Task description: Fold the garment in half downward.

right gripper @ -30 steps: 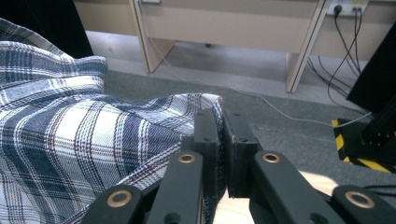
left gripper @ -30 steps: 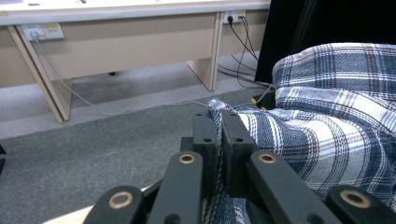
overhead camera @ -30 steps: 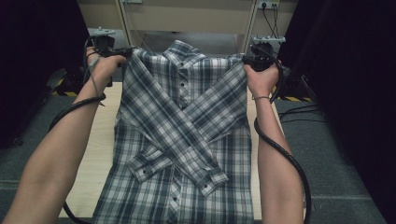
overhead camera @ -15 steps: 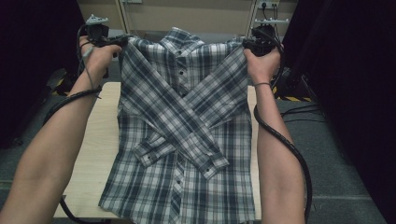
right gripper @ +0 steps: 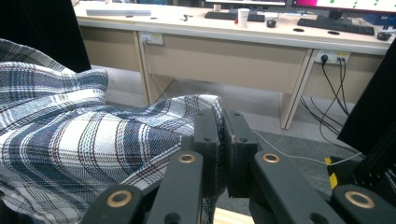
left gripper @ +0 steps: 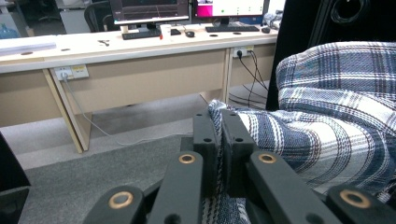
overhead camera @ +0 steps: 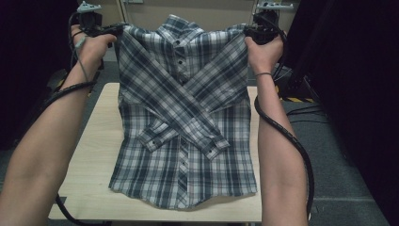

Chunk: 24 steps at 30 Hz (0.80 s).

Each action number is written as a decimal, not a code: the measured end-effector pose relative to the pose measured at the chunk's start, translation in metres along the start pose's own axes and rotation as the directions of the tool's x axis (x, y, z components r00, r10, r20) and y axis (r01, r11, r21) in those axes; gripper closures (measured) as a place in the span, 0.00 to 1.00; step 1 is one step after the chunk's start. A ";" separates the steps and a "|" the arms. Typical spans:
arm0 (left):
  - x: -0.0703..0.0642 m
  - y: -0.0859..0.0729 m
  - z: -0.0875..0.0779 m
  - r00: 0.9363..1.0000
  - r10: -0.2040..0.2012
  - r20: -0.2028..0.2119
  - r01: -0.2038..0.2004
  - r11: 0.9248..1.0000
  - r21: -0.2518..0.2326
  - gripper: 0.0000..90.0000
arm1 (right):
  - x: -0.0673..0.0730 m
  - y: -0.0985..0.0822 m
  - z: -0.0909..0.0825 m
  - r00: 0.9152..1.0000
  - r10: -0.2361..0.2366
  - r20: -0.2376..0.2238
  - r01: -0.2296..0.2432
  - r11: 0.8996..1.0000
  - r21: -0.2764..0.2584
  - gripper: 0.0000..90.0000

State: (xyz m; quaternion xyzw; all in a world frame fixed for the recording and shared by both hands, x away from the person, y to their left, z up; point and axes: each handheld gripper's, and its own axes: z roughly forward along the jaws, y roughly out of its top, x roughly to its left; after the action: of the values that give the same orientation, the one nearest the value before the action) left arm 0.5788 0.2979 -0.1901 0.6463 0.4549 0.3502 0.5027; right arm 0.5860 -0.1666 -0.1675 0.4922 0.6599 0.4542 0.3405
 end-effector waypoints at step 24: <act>-0.007 -0.008 -0.005 0.996 0.085 0.000 -0.085 0.996 0.041 0.95 | -0.005 -0.009 -0.005 1.000 0.013 -0.022 -0.013 1.000 -0.013 0.95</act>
State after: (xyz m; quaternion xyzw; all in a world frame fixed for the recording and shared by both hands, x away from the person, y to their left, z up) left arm 0.5703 0.2931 -0.1965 0.6749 0.4345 0.3626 0.4736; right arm 0.5800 -0.1739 -0.1743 0.4891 0.6574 0.4662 0.3336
